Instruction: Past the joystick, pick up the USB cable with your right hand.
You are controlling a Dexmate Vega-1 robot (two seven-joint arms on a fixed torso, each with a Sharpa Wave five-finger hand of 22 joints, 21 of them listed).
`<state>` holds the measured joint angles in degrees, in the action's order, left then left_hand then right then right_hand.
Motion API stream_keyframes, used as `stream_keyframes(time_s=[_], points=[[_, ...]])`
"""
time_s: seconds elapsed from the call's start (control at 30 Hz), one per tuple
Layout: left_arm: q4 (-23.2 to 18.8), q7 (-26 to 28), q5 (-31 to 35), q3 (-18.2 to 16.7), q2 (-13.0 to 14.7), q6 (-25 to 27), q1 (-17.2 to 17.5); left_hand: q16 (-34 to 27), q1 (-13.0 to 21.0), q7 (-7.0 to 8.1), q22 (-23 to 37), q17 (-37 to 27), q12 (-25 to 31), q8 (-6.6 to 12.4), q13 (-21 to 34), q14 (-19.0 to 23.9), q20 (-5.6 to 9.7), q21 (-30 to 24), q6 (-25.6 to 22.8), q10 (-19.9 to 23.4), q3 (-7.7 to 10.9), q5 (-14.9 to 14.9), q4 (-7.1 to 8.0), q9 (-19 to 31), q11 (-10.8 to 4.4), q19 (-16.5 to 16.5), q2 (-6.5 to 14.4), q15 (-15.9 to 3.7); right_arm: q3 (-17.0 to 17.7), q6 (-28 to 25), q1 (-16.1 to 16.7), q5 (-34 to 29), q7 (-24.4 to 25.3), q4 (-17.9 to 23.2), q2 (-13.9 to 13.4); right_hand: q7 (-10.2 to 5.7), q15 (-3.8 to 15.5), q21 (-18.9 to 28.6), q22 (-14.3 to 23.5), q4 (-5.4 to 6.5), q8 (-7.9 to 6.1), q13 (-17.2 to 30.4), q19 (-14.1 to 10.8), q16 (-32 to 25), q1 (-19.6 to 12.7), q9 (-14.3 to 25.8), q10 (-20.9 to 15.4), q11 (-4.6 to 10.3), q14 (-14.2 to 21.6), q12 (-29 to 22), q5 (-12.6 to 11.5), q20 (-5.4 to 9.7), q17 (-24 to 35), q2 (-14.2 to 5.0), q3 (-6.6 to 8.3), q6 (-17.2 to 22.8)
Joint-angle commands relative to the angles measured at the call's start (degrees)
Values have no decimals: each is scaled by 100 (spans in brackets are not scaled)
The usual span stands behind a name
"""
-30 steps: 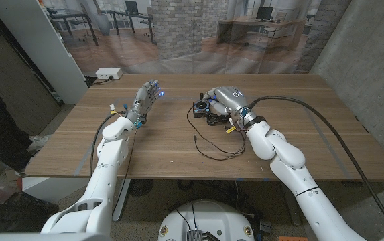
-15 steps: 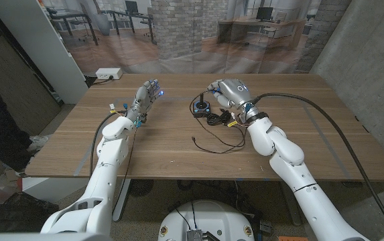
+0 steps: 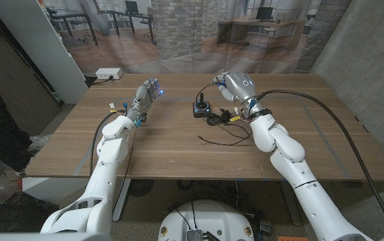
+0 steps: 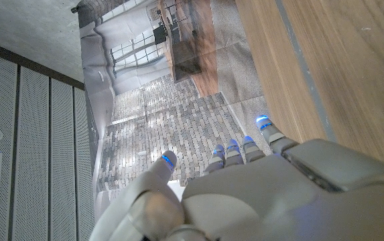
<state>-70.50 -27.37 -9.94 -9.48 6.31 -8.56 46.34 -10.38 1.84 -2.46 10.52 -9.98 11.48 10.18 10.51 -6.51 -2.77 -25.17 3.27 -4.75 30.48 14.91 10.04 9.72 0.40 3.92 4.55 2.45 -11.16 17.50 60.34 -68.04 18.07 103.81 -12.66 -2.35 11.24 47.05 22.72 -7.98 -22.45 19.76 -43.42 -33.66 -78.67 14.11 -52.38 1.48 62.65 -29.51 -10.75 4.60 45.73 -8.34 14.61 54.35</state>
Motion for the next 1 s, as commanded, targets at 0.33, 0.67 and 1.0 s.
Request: stream_keyframes(time_s=[0.33,0.67,1.0], points=[[-114,38,1,-25,-1,15,40,-17,-34,-17,32,-12,6,26,12,8,1,32,7,16,-2,46,-6,26,-13,-52,458,20,178,-63,-141,174,379,-71,87,-13,198,135,16,35,12,282,52,33,-20,24,-91,45,72,-24,-43,708,92,-41,-15,47],[-226,64,5,-39,-21,32,119,-16,-34,-15,33,-11,6,27,12,7,1,39,3,17,-2,47,-6,27,-9,-54,457,19,241,-121,-165,119,544,-38,100,-18,197,216,7,37,17,302,92,61,-26,27,-86,68,74,-14,-46,708,152,-40,-22,53],[-339,59,-11,-65,-33,41,196,-17,-33,-16,33,-11,7,28,12,7,1,45,0,21,-3,47,-7,26,-14,-57,454,19,291,-189,-207,53,718,12,117,-25,196,309,-6,39,25,308,139,96,-31,31,-93,45,78,1,-48,708,219,-38,-29,54]])
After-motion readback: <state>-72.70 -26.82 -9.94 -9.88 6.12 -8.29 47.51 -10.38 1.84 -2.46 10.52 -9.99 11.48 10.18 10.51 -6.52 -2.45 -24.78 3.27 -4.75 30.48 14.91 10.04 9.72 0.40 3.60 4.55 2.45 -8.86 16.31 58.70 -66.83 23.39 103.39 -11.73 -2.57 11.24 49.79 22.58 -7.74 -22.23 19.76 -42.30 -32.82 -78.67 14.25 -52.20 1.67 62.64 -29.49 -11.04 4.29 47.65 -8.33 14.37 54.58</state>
